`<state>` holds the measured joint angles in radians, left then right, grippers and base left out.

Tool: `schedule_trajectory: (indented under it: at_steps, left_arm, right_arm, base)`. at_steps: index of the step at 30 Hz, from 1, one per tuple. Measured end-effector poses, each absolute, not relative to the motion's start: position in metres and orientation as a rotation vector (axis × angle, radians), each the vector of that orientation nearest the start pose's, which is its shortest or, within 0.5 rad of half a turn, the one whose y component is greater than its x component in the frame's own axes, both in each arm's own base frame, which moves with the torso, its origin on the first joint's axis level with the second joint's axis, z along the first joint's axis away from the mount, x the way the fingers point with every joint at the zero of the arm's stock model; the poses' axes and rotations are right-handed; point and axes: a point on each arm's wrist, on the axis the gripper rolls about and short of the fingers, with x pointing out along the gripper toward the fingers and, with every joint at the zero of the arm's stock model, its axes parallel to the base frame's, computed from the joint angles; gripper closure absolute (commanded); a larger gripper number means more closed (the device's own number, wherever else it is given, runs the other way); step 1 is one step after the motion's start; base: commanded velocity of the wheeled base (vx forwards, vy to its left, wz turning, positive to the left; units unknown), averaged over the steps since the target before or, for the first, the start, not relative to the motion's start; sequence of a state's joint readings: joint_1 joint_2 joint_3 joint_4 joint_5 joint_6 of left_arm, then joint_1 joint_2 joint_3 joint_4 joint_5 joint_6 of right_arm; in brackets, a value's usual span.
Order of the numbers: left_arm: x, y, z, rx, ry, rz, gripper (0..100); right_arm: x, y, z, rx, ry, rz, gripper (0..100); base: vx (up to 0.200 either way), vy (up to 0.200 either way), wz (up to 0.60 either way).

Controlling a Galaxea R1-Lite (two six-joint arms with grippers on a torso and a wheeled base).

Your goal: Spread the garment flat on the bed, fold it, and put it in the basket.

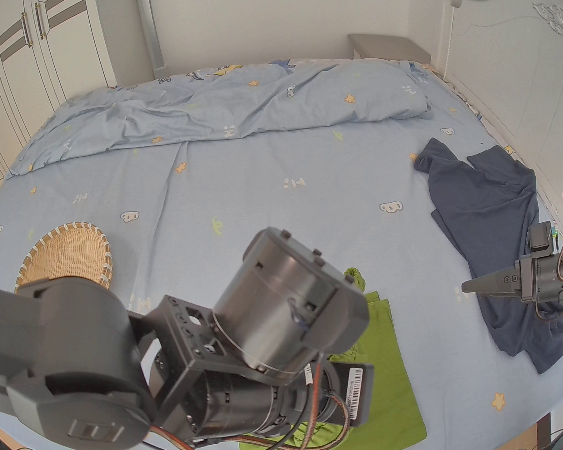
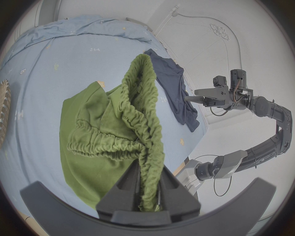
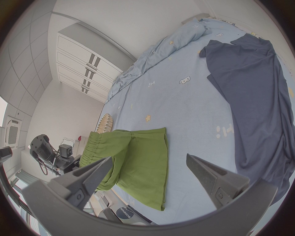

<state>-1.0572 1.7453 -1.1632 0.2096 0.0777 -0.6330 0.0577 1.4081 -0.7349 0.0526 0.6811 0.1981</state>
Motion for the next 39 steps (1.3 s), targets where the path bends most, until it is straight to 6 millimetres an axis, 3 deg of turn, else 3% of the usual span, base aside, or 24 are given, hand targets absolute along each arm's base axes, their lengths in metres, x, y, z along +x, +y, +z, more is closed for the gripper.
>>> schedule_trajectory:
  at_steps: [4, 5, 12, 18, 24, 27, 33, 36, 39]
  left_arm:
    - [0.155, -0.276, 0.186, -0.123, 0.937, -0.667, 100]
    - [0.154, -0.277, 0.185, -0.125, 0.936, -0.669, 0]
    - [0.149, -0.292, 0.183, -0.184, 0.913, -0.705, 0]
    - [0.148, -0.303, 0.185, -0.342, 0.888, -0.718, 0]
    - [0.164, -0.293, 0.189, -0.457, 0.886, -0.681, 0]
    - [0.183, -0.278, 0.190, -0.499, 0.901, -0.654, 0]
    - [0.224, -0.227, 0.185, -0.585, 0.975, -0.651, 0]
    - [0.239, -0.188, 0.167, -0.596, 1.052, -0.694, 0]
    - [0.244, -0.165, 0.151, -0.588, 1.086, -0.703, 0]
  right_arm:
    - [0.207, 0.026, 0.181, 0.409, 0.778, 0.634, 0]
    - [0.207, 0.026, 0.181, 0.410, 0.777, 0.634, 0]
    - [0.207, 0.026, 0.181, 0.410, 0.779, 0.633, 0]
    - [0.207, 0.025, 0.181, 0.410, 0.778, 0.632, 0]
    - [0.208, 0.025, 0.182, 0.410, 0.774, 0.630, 0]
    - [0.207, 0.025, 0.182, 0.410, 0.774, 0.630, 0]
    - [0.205, 0.026, 0.185, 0.406, 0.764, 0.638, 0]
    - [0.201, 0.027, 0.188, 0.402, 0.755, 0.646, 0]
    - [0.198, 0.028, 0.190, 0.399, 0.750, 0.653, 0]
  base:
    - [0.000, 0.000, 0.00]
    - [0.000, 0.000, 0.00]
    - [0.000, 0.000, 0.00]
    - [0.000, 0.000, 0.00]
    - [0.000, 0.000, 0.00]
    - [0.000, 0.000, 0.00]
    - [0.000, 0.000, 0.00]
    - [0.000, 0.000, 0.00]
    - [0.000, 0.000, 0.00]
